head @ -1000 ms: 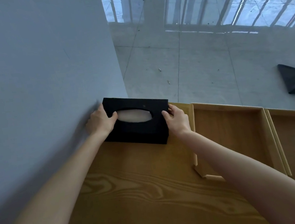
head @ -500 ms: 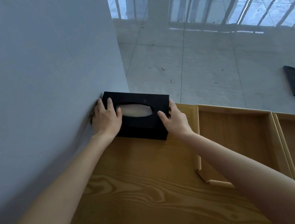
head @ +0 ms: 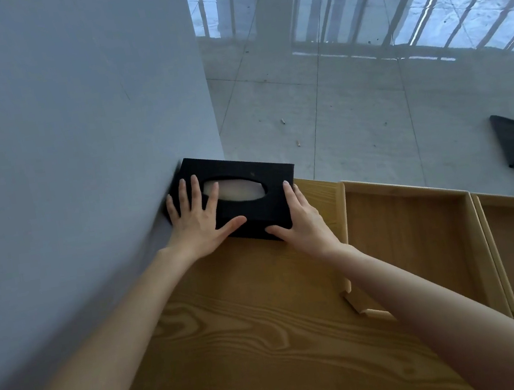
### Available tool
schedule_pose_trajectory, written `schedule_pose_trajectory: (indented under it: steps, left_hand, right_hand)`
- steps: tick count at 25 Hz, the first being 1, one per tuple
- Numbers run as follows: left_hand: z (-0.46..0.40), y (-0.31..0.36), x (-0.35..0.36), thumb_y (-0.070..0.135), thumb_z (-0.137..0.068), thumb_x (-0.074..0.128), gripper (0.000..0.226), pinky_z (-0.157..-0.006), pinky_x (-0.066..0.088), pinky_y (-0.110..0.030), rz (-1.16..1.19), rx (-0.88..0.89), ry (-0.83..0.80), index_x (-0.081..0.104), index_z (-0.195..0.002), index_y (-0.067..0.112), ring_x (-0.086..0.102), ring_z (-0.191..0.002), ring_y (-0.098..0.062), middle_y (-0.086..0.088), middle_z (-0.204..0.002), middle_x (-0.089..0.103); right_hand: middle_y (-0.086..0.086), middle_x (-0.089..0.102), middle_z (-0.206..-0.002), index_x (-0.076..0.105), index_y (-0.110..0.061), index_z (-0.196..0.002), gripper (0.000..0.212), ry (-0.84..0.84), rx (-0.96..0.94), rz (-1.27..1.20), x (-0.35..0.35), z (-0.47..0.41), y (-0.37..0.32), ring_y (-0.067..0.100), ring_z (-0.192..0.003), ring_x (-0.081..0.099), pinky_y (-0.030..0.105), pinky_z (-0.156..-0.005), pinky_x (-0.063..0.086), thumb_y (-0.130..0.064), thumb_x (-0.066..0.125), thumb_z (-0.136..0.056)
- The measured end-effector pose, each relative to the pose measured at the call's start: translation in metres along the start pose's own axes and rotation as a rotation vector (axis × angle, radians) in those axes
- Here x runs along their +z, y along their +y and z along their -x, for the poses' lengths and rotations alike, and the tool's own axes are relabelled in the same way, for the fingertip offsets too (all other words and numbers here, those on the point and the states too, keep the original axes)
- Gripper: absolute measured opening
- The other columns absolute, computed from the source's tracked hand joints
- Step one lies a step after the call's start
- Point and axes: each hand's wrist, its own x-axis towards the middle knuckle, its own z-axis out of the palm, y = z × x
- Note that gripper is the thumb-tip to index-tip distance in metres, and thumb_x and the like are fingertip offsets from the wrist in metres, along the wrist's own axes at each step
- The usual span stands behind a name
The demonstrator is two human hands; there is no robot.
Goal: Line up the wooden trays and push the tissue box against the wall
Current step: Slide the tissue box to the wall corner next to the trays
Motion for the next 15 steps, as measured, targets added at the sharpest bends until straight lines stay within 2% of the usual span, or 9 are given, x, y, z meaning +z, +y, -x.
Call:
schedule_pose_trajectory:
  steps: [11, 13, 15]
  left_hand:
    - [-0.006, -0.002, -0.005, 0.067, -0.082, 0.028, 0.086, -0.116, -0.009, -0.052, -0.035, -0.023, 0.004, -0.005, -0.147, 0.021, -0.019, -0.144, -0.032, -0.015, -0.157, -0.017]
    - [-0.003, 0.000, -0.011, 0.068, -0.083, 0.028, 0.087, -0.116, -0.008, -0.052, -0.033, -0.040, -0.041, -0.005, -0.147, 0.019, -0.018, -0.144, -0.032, -0.015, -0.157, -0.016]
    - [0.000, 0.005, -0.018, 0.067, -0.083, 0.028, 0.088, -0.116, -0.008, -0.052, -0.037, -0.049, -0.069, -0.006, -0.147, 0.018, -0.016, -0.145, -0.032, -0.013, -0.157, -0.015]
  right_hand:
    - [0.013, 0.001, -0.157, -0.003, -0.017, -0.145, 0.088, -0.006, -0.011, 0.046, 0.000, -0.008, -0.001, 0.036, -0.138, 0.026, 0.043, -0.109, 0.033, -0.031, 0.060, -0.085]
    - [0.013, 0.001, -0.157, -0.003, -0.019, -0.145, 0.088, -0.021, -0.017, 0.067, -0.002, -0.007, 0.001, 0.032, -0.140, 0.021, 0.042, -0.110, 0.031, -0.033, 0.060, -0.085]
    - [0.013, 0.002, -0.157, -0.003, -0.021, -0.145, 0.087, -0.033, -0.016, 0.119, -0.005, -0.002, 0.003, 0.031, -0.143, 0.012, 0.043, -0.115, 0.023, -0.036, 0.059, -0.085]
